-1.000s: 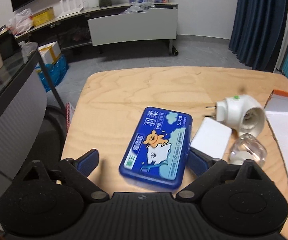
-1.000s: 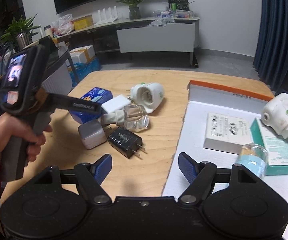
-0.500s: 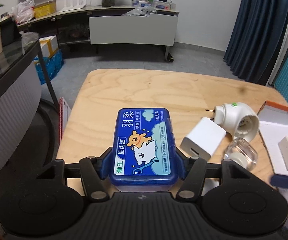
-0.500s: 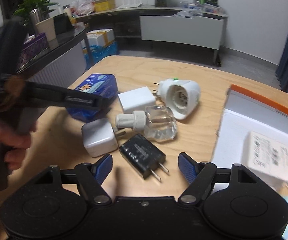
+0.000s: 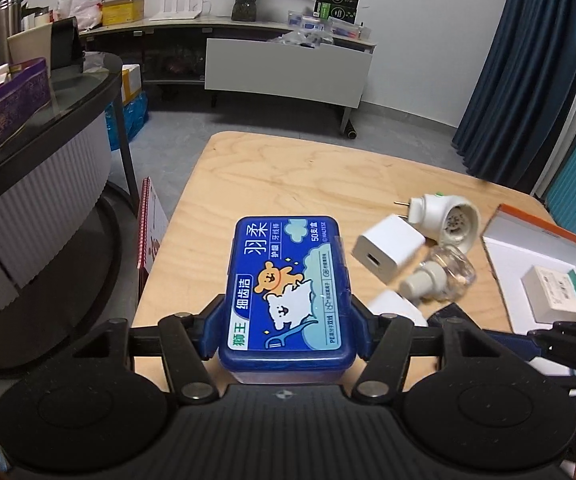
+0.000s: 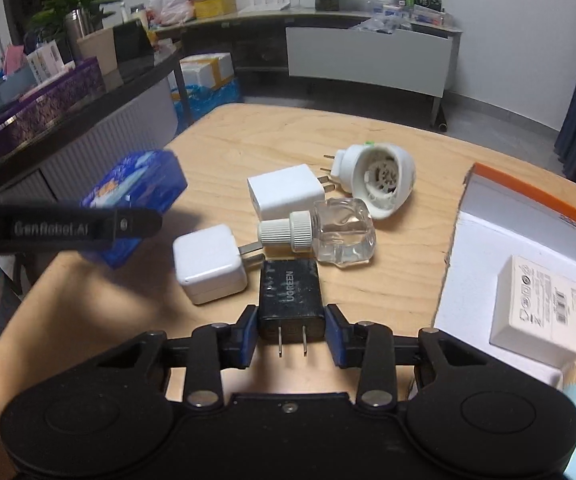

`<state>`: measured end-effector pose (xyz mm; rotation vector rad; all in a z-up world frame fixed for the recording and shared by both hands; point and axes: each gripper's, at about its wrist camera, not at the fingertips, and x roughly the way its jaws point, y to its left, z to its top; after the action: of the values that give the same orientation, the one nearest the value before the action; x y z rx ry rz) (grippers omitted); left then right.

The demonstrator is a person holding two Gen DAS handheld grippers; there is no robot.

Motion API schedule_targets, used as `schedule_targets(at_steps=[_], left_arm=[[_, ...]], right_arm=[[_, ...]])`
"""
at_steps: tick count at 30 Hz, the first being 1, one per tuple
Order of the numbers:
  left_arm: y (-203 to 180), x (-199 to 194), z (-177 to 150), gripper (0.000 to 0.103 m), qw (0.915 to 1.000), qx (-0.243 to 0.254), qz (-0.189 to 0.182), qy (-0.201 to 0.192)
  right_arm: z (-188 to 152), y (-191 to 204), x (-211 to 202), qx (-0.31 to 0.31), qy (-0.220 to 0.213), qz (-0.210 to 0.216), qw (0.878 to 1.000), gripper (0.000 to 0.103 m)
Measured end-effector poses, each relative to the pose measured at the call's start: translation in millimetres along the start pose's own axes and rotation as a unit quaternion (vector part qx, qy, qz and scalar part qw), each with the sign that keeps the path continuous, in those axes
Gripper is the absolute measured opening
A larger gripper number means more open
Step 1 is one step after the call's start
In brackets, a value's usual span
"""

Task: Organize rigid objects
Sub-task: 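Grasp the blue toothbrush case with the left tool while the right tool grasps the black charger, then carry the blue case and black charger over the open box with both tools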

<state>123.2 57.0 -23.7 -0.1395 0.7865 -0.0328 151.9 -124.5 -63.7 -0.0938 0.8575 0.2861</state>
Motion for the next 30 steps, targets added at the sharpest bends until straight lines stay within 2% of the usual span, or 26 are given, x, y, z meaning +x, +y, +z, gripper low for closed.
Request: schedule_targets(at_steps=[6, 8, 9, 11, 16, 22, 30], left_arm=[[-3.5, -17.7, -11.6, 0.062, 0.9999, -0.012, -0.009, 0.002], [-5.2, -22.9, -15.2, 0.062, 0.9999, -0.010, -0.006, 0.001], [-5.4, -25.1, -16.2, 0.062, 0.9999, -0.012, -0.003, 0.000], [-4.2, -29.1, -17.7, 0.062, 0.9999, -0.017, 0.000, 0.000], [-7.8, -40.8, -20.9, 0.062, 0.9998, -0.014, 0.008, -0.008], [-22.6, -53.5, -25.3, 0.062, 0.9997, -0.010, 0.008, -0.018], [-50.3, -71.7, -32.7, 0.062, 0.9995, 0.002, -0.010, -0.029]], right_arm=[[-8.0, 4.0, 3.3, 0.007, 0.026, -0.001, 1.000, 0.045], [-7.8, 6.5, 7.6, 0.007, 0.019, -0.005, 1.000, 0.049], [-5.9, 7.2, 9.9, 0.009, 0.021, -0.005, 1.000, 0.057], [-3.7, 7.4, 10.4, 0.019, 0.016, -0.008, 1.000, 0.044], [-9.1, 7.6, -8.6, 0.038, 0.004, -0.021, 0.999, 0.044], [-13.7, 5.9, -53.6, 0.046, -0.031, -0.037, 0.998, 0.044], [-22.2, -7.9, -111.3, 0.069, -0.073, -0.051, 0.994, 0.044]])
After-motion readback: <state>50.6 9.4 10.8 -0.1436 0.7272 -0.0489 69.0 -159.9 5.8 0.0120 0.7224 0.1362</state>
